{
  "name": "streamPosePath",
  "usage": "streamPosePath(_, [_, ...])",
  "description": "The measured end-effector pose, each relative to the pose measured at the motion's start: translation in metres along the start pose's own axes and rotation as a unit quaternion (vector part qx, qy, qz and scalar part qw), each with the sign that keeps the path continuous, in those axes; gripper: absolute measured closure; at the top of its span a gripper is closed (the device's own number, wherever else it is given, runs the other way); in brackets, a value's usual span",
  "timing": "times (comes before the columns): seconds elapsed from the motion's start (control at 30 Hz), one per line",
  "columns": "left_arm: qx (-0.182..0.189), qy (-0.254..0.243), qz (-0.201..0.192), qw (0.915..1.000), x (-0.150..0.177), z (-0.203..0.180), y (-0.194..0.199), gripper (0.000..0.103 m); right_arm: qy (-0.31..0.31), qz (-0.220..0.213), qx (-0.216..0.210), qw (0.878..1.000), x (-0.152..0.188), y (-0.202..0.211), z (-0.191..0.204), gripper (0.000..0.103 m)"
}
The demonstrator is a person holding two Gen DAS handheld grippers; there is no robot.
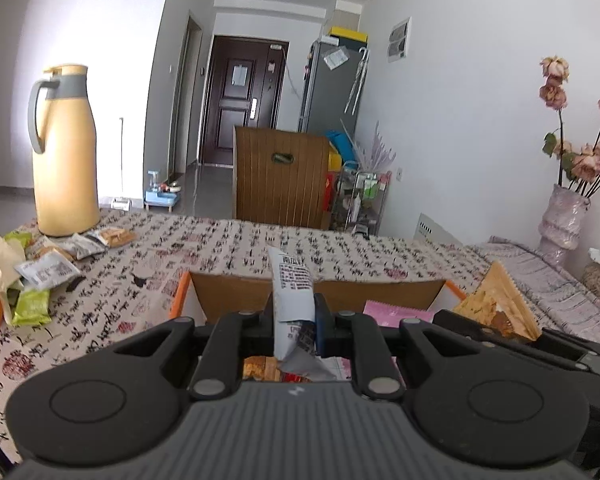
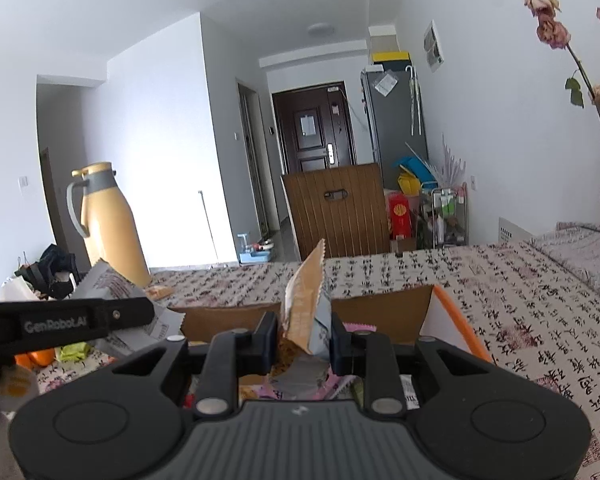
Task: Organize snacks
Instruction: 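Carry the white packet and cracker packet up over the box, then open both grippers to drop the packets into the box, then withdraw both open grippers from the box toward the loose packets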
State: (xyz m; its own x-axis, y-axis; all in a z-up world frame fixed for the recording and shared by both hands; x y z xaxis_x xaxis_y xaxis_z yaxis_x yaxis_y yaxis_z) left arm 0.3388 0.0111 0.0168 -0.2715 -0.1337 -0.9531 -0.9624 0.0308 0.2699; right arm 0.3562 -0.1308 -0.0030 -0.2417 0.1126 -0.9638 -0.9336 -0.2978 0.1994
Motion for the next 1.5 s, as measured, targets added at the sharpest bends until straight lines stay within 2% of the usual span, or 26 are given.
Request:
streamPosePath(0.33, [0.008, 0.005, 0.017, 0.9998, 0.015, 0.006, -0.010, 0.084, 0.007, 0.027, 0.004, 1.000, 0.018, -0.009, -0.004, 0.075])
streamPosePath(0.37, [0.003, 0.005, 0.015, 0.9999, 0.014, 0.007, -0.009, 0.078, 0.007, 0.028, 0.009, 1.000, 0.019, -0.009, -0.006, 0.070])
streamPosePath(0.43, [-0.003, 0.010, 0.008, 0.9999, 0.012, 0.010, -0.007, 0.055, 0.004, 0.029, 0.014, 0.999, 0.019, -0.009, -0.008, 0.051])
streamPosePath(0.5, [-0.014, 0.015, -0.008, 0.9998, 0.008, 0.014, -0.002, 0.019, 0.004, 0.023, 0.026, 0.999, 0.018, -0.007, -0.012, 0.017])
streamPosePath(0.57, [-0.026, 0.013, -0.023, 0.9993, 0.005, 0.016, 0.003, 0.002, 0.005, 0.014, 0.037, 0.999, 0.015, -0.005, -0.016, 0.005])
streamPosePath(0.6, [-0.028, 0.013, -0.028, 0.9991, 0.004, 0.016, 0.004, 0.000, 0.005, 0.013, 0.040, 0.999, 0.015, -0.004, -0.017, 0.002])
streamPosePath(1.03, [-0.035, 0.005, -0.025, 0.9990, -0.002, 0.011, 0.007, 0.000, 0.004, 0.018, 0.050, 0.999, 0.012, -0.005, -0.021, 0.000])
streamPosePath(1.27, [-0.038, -0.001, -0.031, 0.9988, -0.012, 0.005, 0.025, 0.000, 0.021, 0.006, 0.045, 0.999, -0.003, 0.014, -0.013, 0.000])
streamPosePath(1.5, [-0.036, -0.005, -0.028, 0.9990, -0.011, 0.002, 0.053, 0.000, 0.029, 0.008, 0.047, 0.998, -0.004, 0.043, -0.010, 0.000])
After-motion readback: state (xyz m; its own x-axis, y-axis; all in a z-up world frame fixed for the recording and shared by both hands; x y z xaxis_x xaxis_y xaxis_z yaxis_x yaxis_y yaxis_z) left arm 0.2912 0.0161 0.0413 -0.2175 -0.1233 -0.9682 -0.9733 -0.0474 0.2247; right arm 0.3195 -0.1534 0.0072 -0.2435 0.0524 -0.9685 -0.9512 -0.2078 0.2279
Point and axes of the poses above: each gripper's, at about its wrist camera, not at the fingertips, and y roughly against the way its jaws point, z to its left, x to its underside, the point moved 9 cm from there along -y, roughly the way its jaws point, and after that the axes turned 8 degrees about -z, right-handed, at the moved point
